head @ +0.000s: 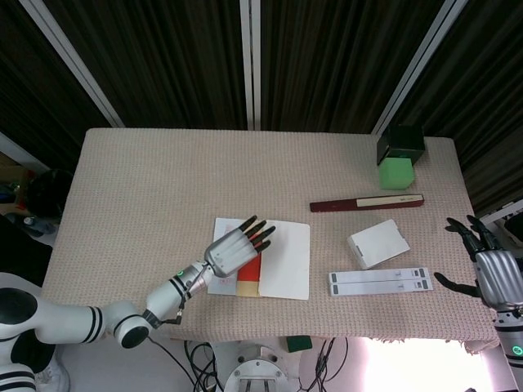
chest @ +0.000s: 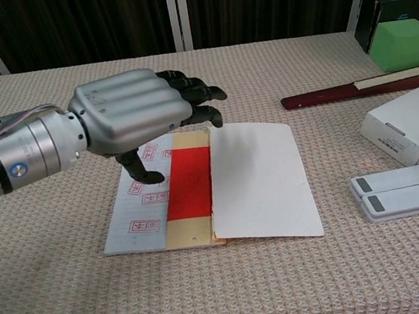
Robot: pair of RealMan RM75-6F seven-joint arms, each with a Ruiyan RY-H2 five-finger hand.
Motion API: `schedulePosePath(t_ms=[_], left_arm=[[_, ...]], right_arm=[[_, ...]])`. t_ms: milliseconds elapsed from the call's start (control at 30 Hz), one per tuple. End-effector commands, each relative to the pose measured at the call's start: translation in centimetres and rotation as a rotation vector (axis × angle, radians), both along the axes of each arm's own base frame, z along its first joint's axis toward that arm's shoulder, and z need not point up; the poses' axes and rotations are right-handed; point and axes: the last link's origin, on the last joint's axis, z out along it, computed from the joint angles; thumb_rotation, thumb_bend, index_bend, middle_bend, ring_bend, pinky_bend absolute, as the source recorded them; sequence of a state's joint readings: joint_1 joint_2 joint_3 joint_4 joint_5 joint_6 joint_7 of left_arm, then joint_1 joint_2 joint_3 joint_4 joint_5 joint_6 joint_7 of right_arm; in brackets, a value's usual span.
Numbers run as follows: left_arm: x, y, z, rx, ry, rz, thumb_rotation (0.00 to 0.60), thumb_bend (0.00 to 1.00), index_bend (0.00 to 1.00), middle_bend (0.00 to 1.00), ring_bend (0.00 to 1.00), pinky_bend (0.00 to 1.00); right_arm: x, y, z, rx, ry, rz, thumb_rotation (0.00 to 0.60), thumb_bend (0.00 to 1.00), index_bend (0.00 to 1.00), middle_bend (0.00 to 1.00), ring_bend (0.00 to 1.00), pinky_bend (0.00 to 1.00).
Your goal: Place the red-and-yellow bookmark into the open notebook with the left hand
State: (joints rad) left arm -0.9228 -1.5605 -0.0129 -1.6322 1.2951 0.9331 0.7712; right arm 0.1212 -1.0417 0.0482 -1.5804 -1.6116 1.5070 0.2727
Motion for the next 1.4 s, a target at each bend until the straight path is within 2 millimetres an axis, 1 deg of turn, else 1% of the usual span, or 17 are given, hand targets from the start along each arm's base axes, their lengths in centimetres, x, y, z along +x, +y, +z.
schedulePosePath(t_ms=[33,200,400,700,933,1400], left_arm=[[-0.2,-1.7,-0.4,-0.052,0.004,-0.003,0.6,0.16,0.18,0.01,0.03,0.1],[0.2,-4.3,-1.1,-0.122,-0.001,-0.026,0.6,0.16,0.18,0.0,0.02,0.1],[0.7,-5.4,-1.9,-0.141,-0.032,-0.032,0.6,0.16,0.17,0.0,0.0,0.09],[0.7,-5.3,-3.3,-0.176,-0.033,0.002,0.6,0.16,0.17,0.0,0.0,0.09],[0.6,-5.0,-4.1,-0.178,-0.024,0.003,0.6,0.16,0.17,0.0,0.0,0.09],[0.5,-4.4,-4.2,-0.169,-0.017,0.014,0.6,0.16,0.17,0.0,0.0,0.09]], right_arm=[[0.0,0.0,0.0,0.001,0.001,0.001,0.6,0.09,0.13,0.23,0.06,0.19],[0.0,0.2,0.3,-0.006,0.003,0.001,0.6,0.09,0.13,0.23,0.06,0.19],[-0.2,0.5,0.4,-0.013,0.002,-0.01,0.6,0.09,0.13,0.22,0.06,0.19],[-0.2,0.4,0.5,-0.012,0.004,-0.012,0.6,0.09,0.13,0.22,0.06,0.19],[-0.3,0.4,0.4,-0.011,0.004,-0.014,0.6,0.09,0.13,0.22,0.06,0.19],[-0.3,0.5,0.5,-0.014,0.004,-0.019,0.6,0.09,0.13,0.22,0.06,0.19]])
